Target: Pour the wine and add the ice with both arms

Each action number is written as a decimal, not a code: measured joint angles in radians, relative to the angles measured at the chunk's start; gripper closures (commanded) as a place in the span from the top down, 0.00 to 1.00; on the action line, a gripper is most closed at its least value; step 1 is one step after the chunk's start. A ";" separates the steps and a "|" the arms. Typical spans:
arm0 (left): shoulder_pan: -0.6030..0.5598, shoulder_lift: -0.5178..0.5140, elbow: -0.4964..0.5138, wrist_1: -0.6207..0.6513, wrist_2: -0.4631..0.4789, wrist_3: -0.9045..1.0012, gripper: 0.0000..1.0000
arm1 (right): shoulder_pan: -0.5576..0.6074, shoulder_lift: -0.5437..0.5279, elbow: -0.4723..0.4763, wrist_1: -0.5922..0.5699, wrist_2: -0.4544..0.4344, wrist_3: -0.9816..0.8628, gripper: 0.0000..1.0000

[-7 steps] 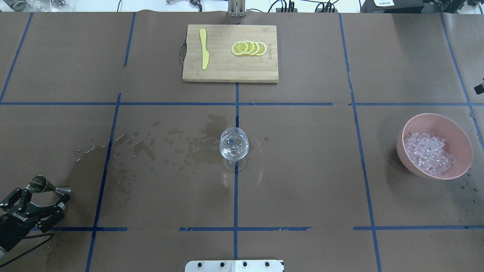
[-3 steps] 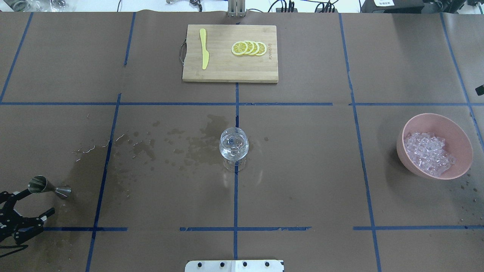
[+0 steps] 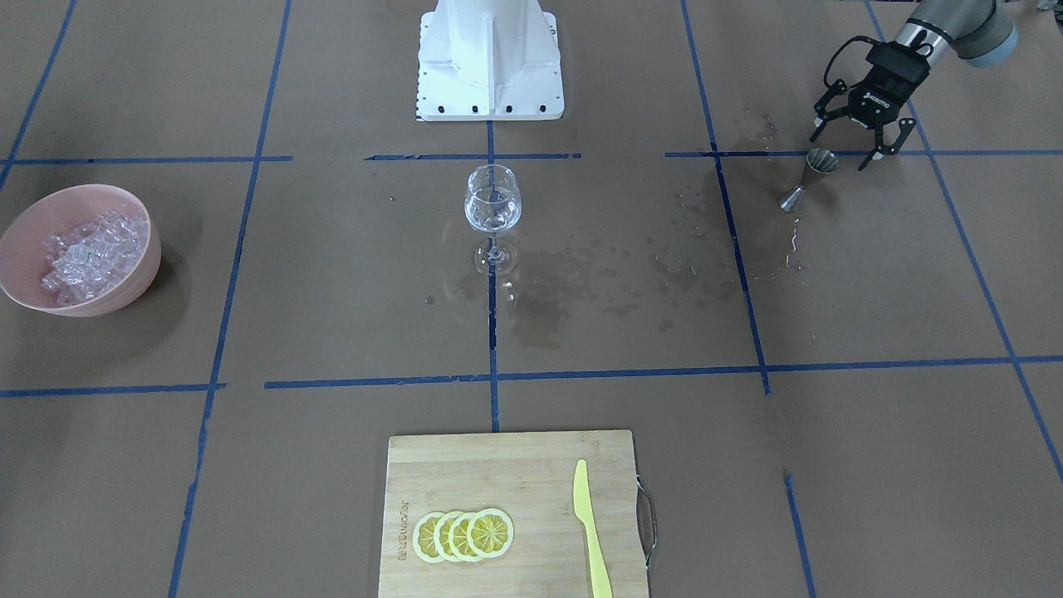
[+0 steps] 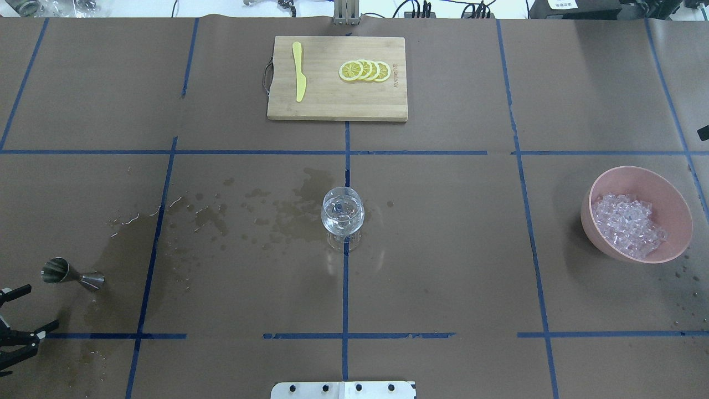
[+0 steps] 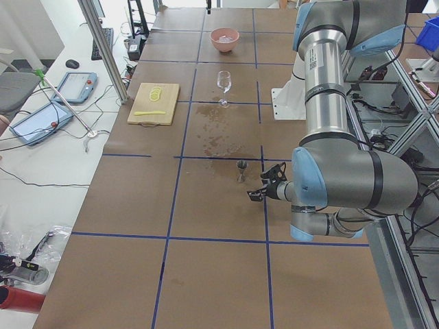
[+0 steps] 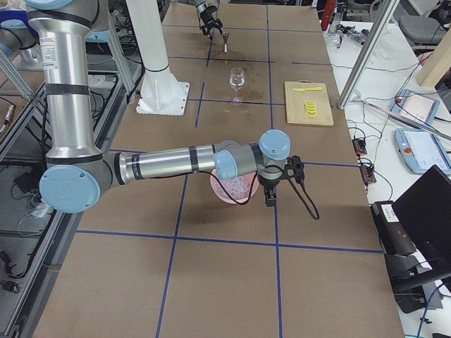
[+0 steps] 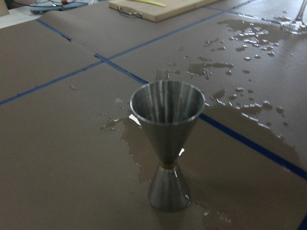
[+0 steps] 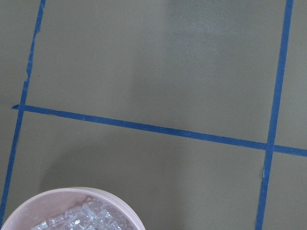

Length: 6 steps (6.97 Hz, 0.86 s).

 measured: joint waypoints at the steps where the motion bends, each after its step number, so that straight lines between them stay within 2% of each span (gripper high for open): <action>1: -0.015 0.043 0.001 -0.001 -0.045 0.008 1.00 | 0.000 0.000 0.003 0.000 0.000 0.002 1.00; 2: -0.066 0.070 0.001 -0.001 -0.104 0.011 1.00 | -0.001 0.001 0.006 0.000 -0.001 0.008 1.00; 3: -0.171 0.072 0.003 0.003 -0.212 0.014 1.00 | -0.001 0.002 0.011 0.001 -0.001 0.021 1.00; 4: -0.337 0.046 0.006 0.033 -0.378 0.039 1.00 | -0.002 0.004 0.019 0.001 -0.001 0.035 1.00; 5: -0.557 -0.016 0.007 0.113 -0.574 0.103 1.00 | -0.005 0.007 0.026 0.001 -0.001 0.047 1.00; 6: -0.838 -0.133 0.006 0.271 -0.808 0.203 1.00 | -0.015 0.009 0.035 0.002 -0.001 0.058 1.00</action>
